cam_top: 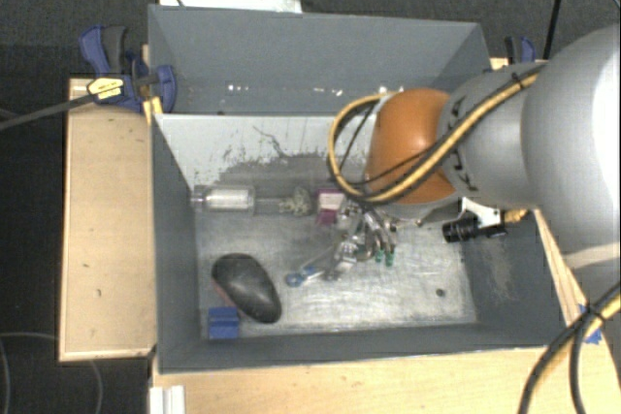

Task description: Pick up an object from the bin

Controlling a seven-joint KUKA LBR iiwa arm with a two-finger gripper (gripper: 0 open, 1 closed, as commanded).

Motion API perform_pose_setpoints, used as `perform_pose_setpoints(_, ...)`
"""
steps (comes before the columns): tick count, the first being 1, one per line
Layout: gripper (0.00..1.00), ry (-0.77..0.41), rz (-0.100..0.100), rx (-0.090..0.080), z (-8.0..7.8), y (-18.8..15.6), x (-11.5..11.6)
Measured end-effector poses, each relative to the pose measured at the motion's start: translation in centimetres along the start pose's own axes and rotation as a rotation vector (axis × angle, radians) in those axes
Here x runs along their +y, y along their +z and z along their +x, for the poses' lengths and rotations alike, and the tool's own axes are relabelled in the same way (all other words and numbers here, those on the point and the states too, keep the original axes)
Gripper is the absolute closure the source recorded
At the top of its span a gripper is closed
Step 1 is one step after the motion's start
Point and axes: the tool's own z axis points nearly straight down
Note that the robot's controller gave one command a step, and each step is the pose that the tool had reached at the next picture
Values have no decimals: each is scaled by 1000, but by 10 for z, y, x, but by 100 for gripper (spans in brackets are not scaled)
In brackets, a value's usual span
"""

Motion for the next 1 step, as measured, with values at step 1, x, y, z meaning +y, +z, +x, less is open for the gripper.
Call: perform_pose_setpoints(1,100,-1,-2,-14,2,-15,0)
